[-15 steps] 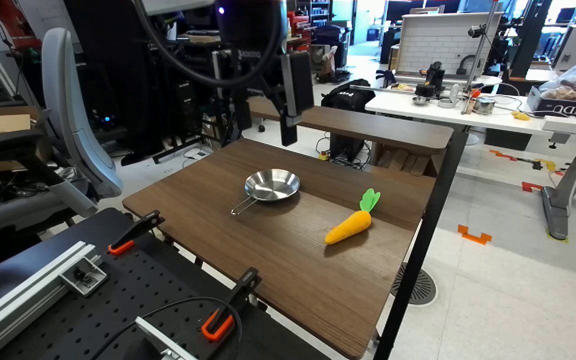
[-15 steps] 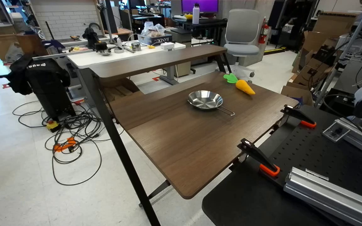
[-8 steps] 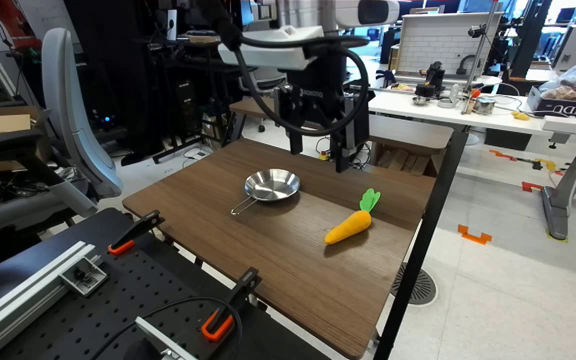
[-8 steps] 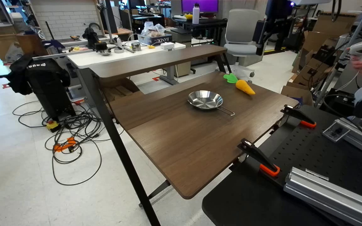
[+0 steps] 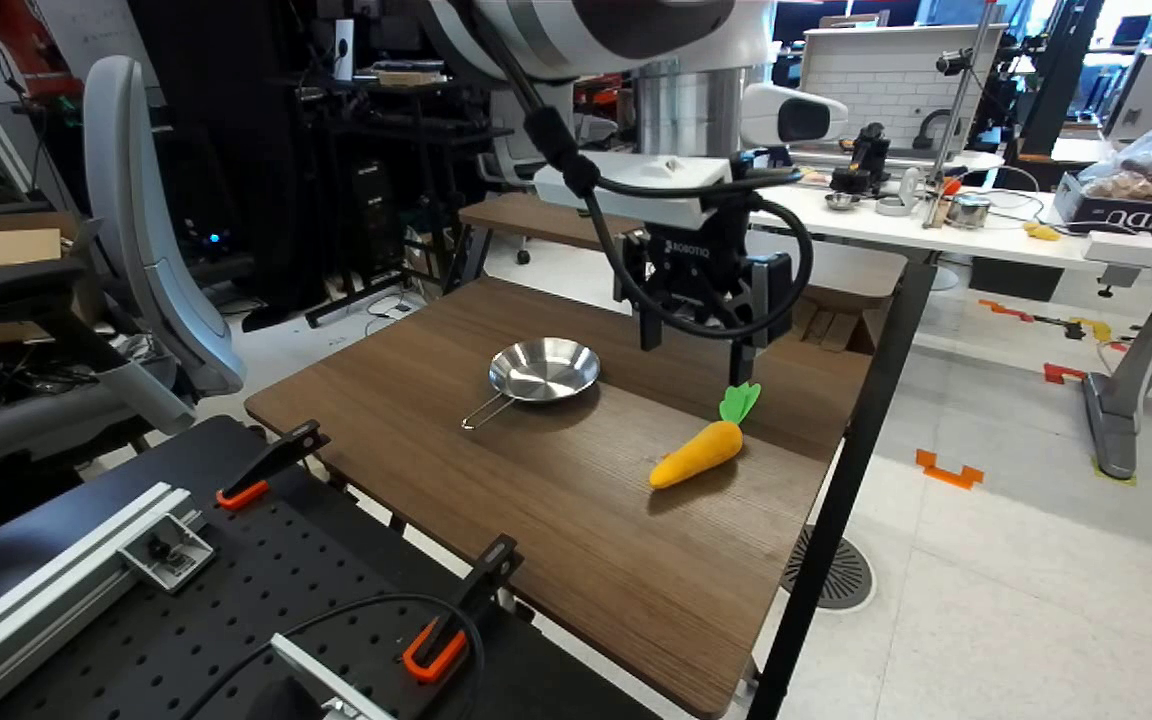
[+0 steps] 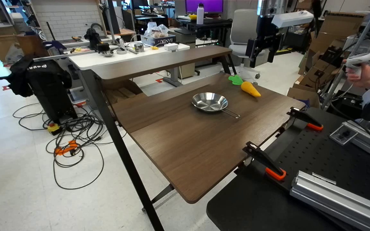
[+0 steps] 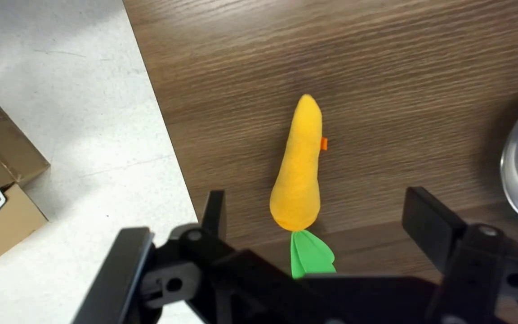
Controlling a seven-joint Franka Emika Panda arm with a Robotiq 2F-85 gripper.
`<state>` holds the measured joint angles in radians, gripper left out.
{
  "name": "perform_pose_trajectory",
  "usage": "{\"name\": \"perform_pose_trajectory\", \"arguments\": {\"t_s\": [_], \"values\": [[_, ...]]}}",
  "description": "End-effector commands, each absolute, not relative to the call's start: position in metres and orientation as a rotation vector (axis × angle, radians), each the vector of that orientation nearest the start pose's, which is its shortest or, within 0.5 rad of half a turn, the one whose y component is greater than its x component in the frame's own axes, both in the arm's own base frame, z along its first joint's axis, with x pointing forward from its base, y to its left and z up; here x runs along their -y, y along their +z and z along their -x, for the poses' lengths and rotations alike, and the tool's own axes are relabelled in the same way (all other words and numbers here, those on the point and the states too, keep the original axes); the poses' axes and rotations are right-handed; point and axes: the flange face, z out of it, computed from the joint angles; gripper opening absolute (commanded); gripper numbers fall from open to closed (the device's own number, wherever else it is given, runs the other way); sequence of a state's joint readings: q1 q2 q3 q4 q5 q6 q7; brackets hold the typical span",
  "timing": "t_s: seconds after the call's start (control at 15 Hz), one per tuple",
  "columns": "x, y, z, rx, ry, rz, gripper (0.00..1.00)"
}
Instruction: Put the plush carrot toy inside the silver pan
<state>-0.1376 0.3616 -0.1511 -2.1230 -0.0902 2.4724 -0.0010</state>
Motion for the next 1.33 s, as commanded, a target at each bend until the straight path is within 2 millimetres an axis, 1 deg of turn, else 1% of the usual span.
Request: {"name": "perform_pose_trajectory", "arguments": {"t_s": [0.0, 0.27, 0.6, 0.87, 0.93, 1.0, 1.27], "values": [[0.173, 0.214, -0.575, -0.338, -0.027, 3.235, 1.00], [0.172, 0.185, -0.587, -0.330, -0.034, 3.238, 1.00], [0.172, 0.153, -0.592, -0.319, 0.011, 3.240, 1.00], [0.172, 0.134, -0.593, -0.301, 0.030, 3.247, 1.00], [0.171, 0.131, -0.593, -0.297, 0.018, 3.253, 0.75], [0.170, 0.129, -0.593, -0.280, 0.006, 3.260, 0.72], [0.168, 0.125, -0.595, -0.263, -0.062, 3.270, 0.40]]}}
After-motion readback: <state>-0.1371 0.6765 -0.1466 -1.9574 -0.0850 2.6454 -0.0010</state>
